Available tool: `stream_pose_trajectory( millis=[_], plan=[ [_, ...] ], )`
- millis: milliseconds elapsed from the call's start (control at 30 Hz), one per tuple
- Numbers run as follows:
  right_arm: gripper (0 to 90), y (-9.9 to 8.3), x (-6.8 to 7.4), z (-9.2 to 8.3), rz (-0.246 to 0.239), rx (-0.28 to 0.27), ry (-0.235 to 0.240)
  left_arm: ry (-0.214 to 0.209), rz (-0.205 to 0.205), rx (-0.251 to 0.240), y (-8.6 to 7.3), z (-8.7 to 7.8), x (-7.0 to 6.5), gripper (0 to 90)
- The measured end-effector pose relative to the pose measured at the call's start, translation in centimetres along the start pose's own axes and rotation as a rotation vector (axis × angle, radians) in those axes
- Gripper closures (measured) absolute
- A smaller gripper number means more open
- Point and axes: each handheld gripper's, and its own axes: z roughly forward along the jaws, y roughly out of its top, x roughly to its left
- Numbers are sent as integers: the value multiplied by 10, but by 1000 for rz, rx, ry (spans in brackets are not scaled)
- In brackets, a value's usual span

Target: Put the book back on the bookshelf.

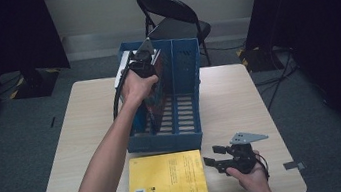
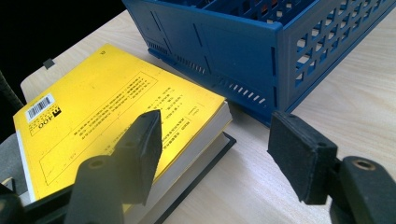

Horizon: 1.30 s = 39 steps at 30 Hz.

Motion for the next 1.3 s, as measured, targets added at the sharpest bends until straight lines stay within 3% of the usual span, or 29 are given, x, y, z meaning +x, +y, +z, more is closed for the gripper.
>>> stream_pose_trajectory(
  millis=[233, 300, 500, 600, 867, 1033, 1200, 1300],
  plan=[
    [348, 0, 2, 1, -2, 5, 3, -5, -19, -22, 0, 4, -4, 740],
    [348, 0, 2, 0, -2, 5, 4, 1, 6, -20, 0, 4, -6, 738],
    [349, 0, 2, 1, -2, 5, 2, -11, 11, -52, -2, -1, -3, 717],
    [349, 0, 3, 2, -4, 6, 5, 17, 29, -54, -5, -1, -6, 710],
    [349, 0, 4, 3, -9, 7, 5, -30, 30, -77, -14, 0, 3, 692],
    [348, 0, 4, 4, -8, 8, 5, -37, 34, -98, -19, 2, 2, 679],
    [348, 0, 4, 4, -9, 8, 4, -58, 45, -114, -23, 3, 5, 653],
    [348, 0, 5, 4, -8, 10, 3, -56, 73, -105, -26, 4, 5, 631]
  ],
)
